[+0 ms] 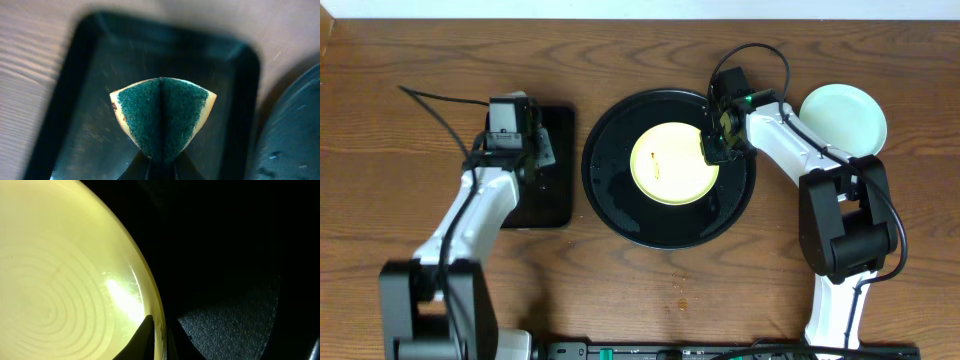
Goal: Clean dirty plates on tray and stack at the side
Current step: 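Lift the sponge out of the small tray with the left gripper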
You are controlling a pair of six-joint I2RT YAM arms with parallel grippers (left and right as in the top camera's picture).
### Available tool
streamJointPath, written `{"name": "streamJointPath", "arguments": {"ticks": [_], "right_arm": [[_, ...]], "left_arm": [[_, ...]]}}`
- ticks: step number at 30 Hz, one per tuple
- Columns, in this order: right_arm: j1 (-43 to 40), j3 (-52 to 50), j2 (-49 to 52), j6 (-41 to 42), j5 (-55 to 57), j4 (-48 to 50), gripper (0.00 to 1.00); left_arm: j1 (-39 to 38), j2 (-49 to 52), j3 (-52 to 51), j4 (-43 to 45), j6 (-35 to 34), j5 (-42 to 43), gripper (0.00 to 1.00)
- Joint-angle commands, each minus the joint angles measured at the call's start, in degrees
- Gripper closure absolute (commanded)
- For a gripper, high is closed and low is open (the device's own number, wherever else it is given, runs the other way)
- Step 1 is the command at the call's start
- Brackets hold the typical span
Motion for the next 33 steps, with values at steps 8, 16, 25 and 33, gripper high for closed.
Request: {"name": "streamJointPath", "arguments": {"ticks": [8, 16, 25, 33], "right_arm": [[0.44, -0.33, -0.92, -0.2, 0.13, -0.04, 0.91], [0.44, -0.33, -0.92, -0.2, 0.13, -0.04, 0.91], [0.44, -0.33, -0.92, -0.2, 0.13, -0.07, 0.91], [0.44, -0.33, -0.92, -0.17, 0.13, -0.07, 0.91]], "left_arm": [[0.28, 6.71, -0.61, 0.35, -0.92, 1.4, 0.39], [0.15, 6.71, -0.81, -5.9, -2.97, 1.68, 0.39], [0.09, 6.84, -3.8, -2.71, -4.61, 1.6, 0.41], [0.09, 6.82, -4.55, -1.79, -4.59, 1.6, 0.92]]}}
